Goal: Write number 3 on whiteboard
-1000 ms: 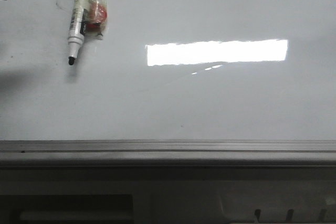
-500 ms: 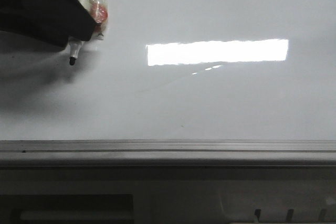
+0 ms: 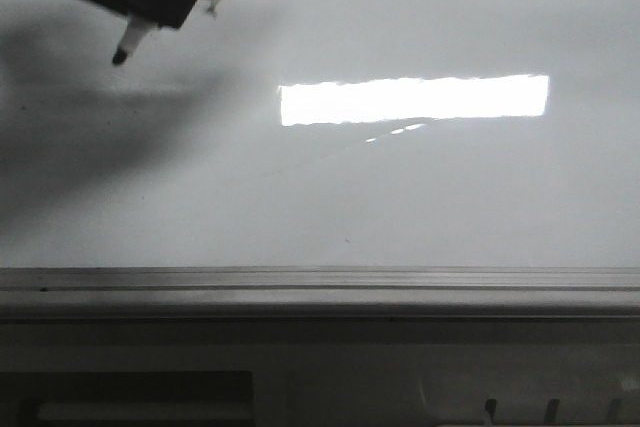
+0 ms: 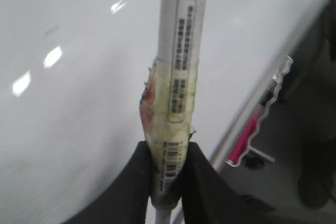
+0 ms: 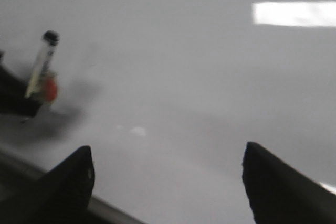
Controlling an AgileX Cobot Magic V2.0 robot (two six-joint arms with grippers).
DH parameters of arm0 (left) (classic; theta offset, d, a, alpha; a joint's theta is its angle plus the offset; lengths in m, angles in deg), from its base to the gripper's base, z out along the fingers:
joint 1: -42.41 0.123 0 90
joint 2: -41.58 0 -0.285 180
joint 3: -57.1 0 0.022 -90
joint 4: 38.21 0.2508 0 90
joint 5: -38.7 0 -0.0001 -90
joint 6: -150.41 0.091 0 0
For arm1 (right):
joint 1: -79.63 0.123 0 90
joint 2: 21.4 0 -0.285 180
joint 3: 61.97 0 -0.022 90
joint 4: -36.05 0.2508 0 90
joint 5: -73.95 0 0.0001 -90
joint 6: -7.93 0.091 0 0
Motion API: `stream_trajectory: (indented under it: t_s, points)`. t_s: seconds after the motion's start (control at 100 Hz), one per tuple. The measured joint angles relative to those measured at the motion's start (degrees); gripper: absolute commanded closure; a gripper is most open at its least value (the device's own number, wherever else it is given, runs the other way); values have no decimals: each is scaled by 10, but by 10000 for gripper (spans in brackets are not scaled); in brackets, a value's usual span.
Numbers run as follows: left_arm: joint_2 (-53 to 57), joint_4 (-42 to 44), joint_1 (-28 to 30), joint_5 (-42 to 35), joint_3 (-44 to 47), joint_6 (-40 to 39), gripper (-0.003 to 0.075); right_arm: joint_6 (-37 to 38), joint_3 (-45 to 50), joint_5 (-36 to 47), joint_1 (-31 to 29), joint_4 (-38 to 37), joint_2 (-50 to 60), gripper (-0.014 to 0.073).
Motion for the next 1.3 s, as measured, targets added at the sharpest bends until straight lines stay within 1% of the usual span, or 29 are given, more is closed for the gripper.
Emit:
stream_trajectory:
  t_s: [0.02,0.07,0.14,0.24,0.39,0.49,0.74,0.94,0.99,1.04,1.09,1.11,1.16,1.21,1.25,1.3]
  points:
    - [9,0,-12,9,-5,21,741,-34,-11,-23,0,23,-10,69]
    - [30,1,-40,37,-13,106,741,-92,-32,-66,7,64,-34,69]
    - [56,10,-78,56,-16,189,741,-135,-55,-99,28,97,-66,69]
    - [74,28,-115,53,-17,239,741,-175,-81,-120,65,110,-103,71]
    - [76,39,-130,46,-17,255,741,-194,-104,-127,141,109,-156,123]
    - [76,39,-130,44,-17,257,741,-196,-115,-125,194,101,-192,122]
    - [76,39,-130,44,-17,257,741,-199,-149,-44,306,96,-275,121]
    - [76,39,-130,44,-17,257,741,-199,-171,1,372,95,-338,132]
    - [76,37,-130,44,-17,257,741,-199,-175,5,382,95,-352,184]
    - [76,32,-130,44,-17,257,741,-199,-178,8,387,95,-367,273]
    - [76,28,-130,44,-17,257,741,-199,-178,9,389,95,-378,400]
    - [76,28,-130,45,-17,257,741,-200,-178,11,391,93,-381,434]
    - [76,28,-130,48,-16,246,741,-208,-179,19,391,82,-384,568]
    - [74,25,-130,50,-14,232,740,-215,-180,30,391,74,-385,663]
    - [74,21,-130,50,-13,218,737,-217,-180,37,391,68,-386,655]
    - [74,19,-129,47,-13,200,708,-218,-180,40,390,65,-386,655]
